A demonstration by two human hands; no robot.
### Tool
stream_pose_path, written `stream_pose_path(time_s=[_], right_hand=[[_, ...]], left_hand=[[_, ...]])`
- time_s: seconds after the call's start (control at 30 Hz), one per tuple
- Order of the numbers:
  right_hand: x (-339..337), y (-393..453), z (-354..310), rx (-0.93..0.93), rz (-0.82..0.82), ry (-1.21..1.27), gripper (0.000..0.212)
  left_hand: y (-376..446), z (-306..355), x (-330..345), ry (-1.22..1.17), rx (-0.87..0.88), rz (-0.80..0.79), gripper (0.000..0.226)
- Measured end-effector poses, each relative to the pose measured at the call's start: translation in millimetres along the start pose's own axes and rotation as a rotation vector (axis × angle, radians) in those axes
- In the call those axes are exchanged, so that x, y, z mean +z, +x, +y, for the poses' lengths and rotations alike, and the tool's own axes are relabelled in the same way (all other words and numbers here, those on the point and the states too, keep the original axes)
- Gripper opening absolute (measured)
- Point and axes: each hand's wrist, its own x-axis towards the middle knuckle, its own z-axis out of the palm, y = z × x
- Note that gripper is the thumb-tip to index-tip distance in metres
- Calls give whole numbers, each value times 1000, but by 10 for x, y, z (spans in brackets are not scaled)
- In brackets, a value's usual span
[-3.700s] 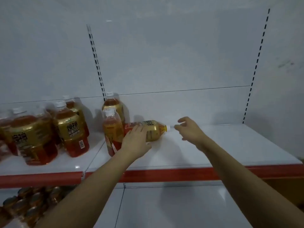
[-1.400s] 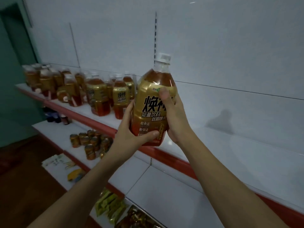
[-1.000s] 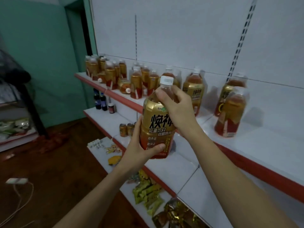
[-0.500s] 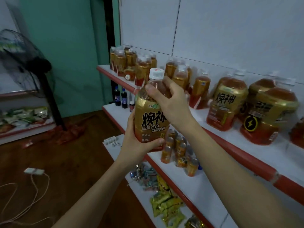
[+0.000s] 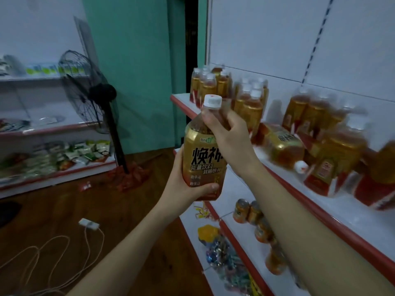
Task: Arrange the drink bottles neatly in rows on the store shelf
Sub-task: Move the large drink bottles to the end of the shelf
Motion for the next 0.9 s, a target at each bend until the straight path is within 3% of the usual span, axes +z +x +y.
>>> stream_pose_path(time_s=[0.13,0.43,0.73,0.9], right_hand=[[464,567,361,-11,-11,-18,8],[1409,1929,882,-26,59,-27,11],[1801,3318,1815,16,125,-70,27],[1902,4150,2418,28,145,-57,21]], left_hand=[[576,-361,-511,-7,14,-10,100],[1960,-812,-1673,-21,46,-98,94],[3518,-1599,-2292,19,4,-195,102],[4466,-2035,-2473,31,-35,-238,102]])
